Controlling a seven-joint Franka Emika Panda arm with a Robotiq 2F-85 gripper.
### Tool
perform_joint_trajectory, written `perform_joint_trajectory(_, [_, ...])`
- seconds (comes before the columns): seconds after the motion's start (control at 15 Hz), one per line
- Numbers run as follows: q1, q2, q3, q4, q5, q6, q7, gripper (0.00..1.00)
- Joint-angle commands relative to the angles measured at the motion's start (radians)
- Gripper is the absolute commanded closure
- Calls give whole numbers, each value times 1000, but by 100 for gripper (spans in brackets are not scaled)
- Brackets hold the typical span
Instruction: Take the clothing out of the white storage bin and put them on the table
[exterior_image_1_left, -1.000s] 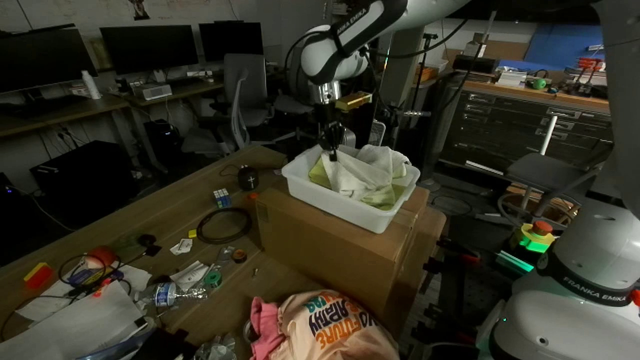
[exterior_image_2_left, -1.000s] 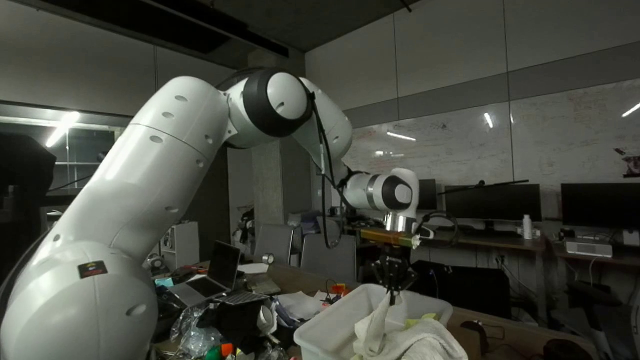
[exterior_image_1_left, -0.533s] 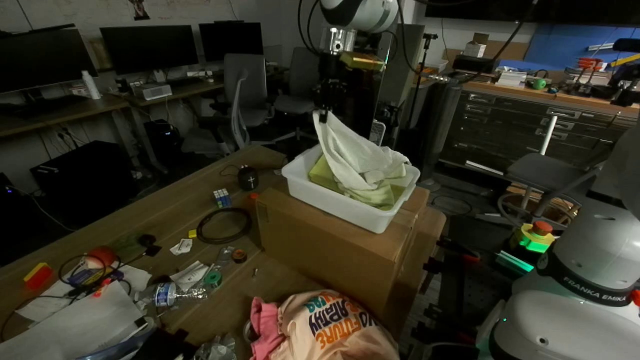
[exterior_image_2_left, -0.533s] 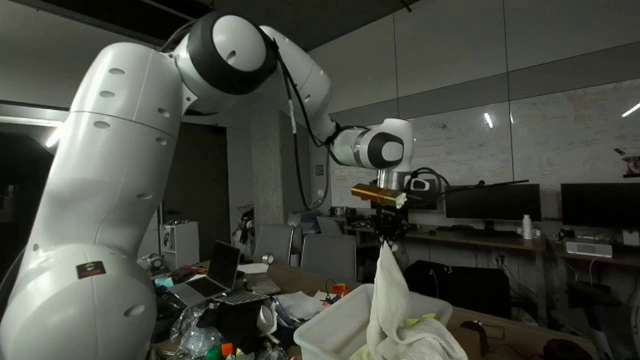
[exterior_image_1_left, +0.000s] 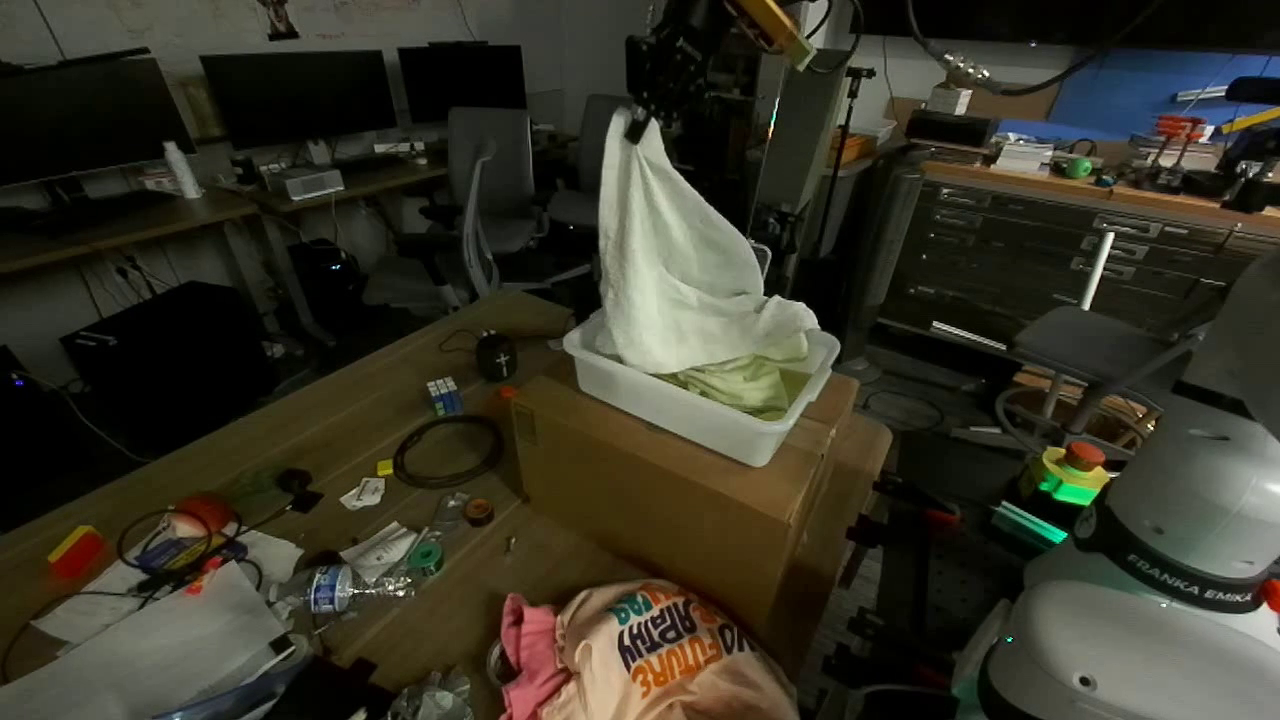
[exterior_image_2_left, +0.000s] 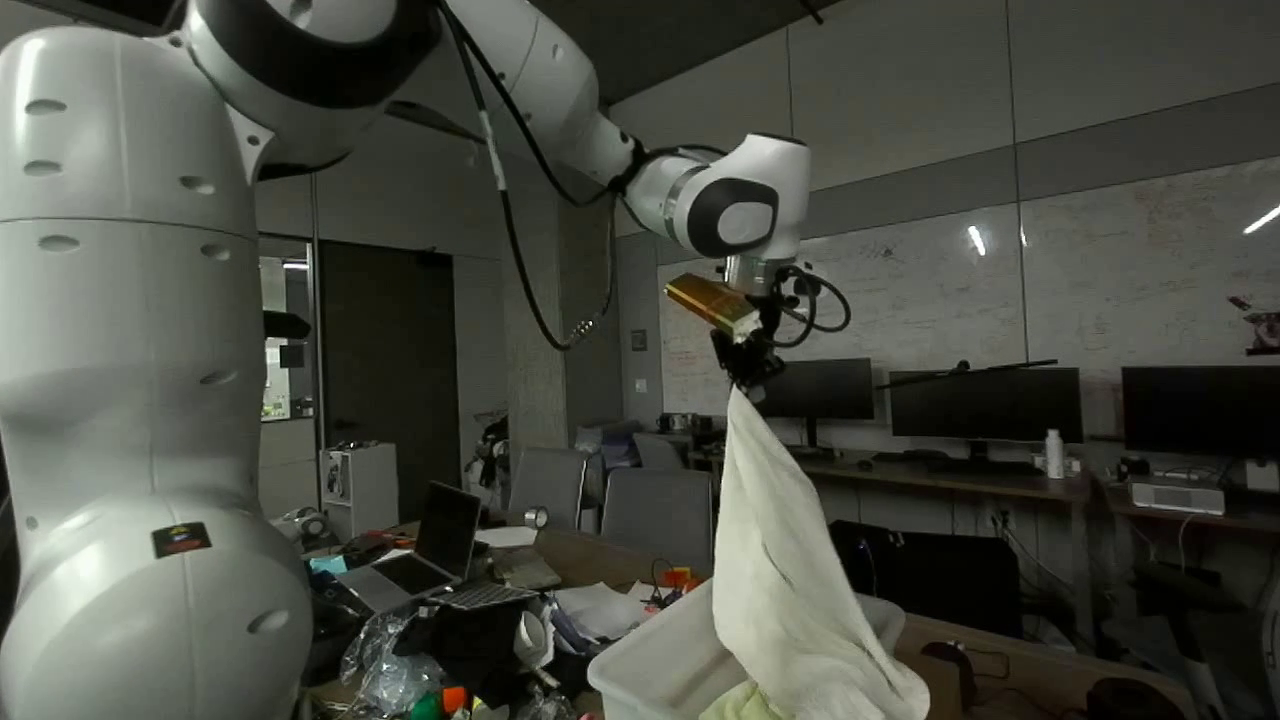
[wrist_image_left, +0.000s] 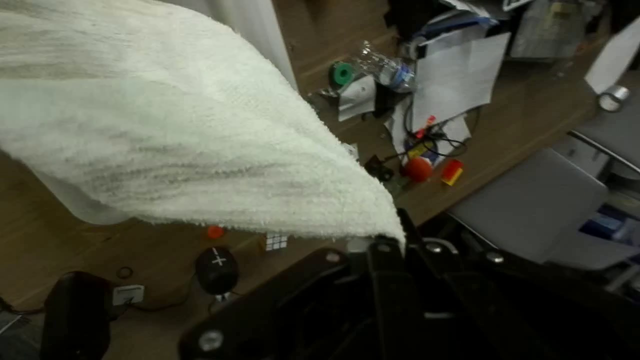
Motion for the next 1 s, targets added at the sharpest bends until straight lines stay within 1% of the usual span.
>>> perform_joint_trajectory(0.0, [31, -119, -34, -54, 146, -39, -166, 97])
perform_joint_trajectory(0.2, [49, -149, -60, -30, 189, -193, -287, 97])
perform_joint_trajectory(0.47, [76, -127, -70, 34, 185, -420, -373, 97])
perform_joint_trajectory(0.6, [96, -94, -52, 80, 169, -525, -379, 97])
perform_joint_trajectory(0.8, [138, -27, -11, 153, 153, -657, -351, 97])
perform_joint_trajectory(0.93, [171, 30, 34, 213, 136, -722, -317, 97])
